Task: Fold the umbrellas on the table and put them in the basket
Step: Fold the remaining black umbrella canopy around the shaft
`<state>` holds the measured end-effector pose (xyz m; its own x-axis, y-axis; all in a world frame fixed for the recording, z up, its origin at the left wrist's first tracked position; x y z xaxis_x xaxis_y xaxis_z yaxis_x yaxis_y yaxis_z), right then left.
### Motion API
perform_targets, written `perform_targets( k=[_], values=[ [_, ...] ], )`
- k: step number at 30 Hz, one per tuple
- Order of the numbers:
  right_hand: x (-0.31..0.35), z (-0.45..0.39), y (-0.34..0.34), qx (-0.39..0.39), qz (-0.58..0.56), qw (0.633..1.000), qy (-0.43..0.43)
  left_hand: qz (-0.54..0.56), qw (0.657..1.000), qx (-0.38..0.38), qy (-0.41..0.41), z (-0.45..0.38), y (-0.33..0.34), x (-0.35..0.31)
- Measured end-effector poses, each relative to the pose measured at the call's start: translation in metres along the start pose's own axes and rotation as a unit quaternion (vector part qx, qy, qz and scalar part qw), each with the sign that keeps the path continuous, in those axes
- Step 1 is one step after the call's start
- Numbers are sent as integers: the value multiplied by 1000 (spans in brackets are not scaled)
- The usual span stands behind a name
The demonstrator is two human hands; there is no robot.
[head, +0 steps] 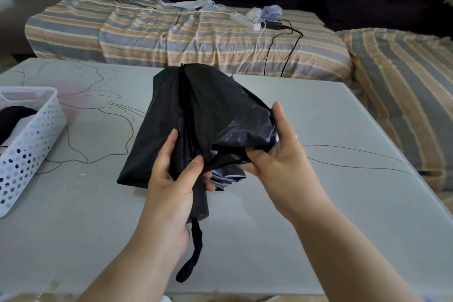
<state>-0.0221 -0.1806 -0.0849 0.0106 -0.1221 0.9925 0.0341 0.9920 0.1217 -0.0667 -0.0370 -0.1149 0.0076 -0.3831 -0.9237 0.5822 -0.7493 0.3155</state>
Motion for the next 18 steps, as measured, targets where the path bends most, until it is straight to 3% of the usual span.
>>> perform_targets(
  k=[4, 8, 12, 15, 18],
  values=[
    [5, -5, -21, -40, -53, 998, 11, -11, 1000, 8, 17, 1, 2, -3],
    [4, -10, -39, -119, -16, 993, 18, -42, 998, 19, 45, 0, -1, -8],
    [9, -24, -58, -149, -56, 985, 71, -54, 995, 72, 45, -6, -7, -15],
    [-2, -26, -61, -88, 42, 985, 143, -42, 992, 114, 20, -6, -10, -17],
    [-12, -28, -56, -50, 55, 984, 159, -49, 989, 141, 14, -5, -9, -16]
  ],
)
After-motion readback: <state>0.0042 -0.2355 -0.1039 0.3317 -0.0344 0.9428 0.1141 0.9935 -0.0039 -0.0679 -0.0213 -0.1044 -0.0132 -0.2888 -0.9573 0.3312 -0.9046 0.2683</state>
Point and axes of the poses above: each hand's wrist, its own z-axis away from the middle knuckle, its own y-axis out of the palm, x = y × z, the point moved 3 cm from there along -z, towards the middle knuckle, and after that the axes turned 11 degrees about -x, right-handed, at the moved point
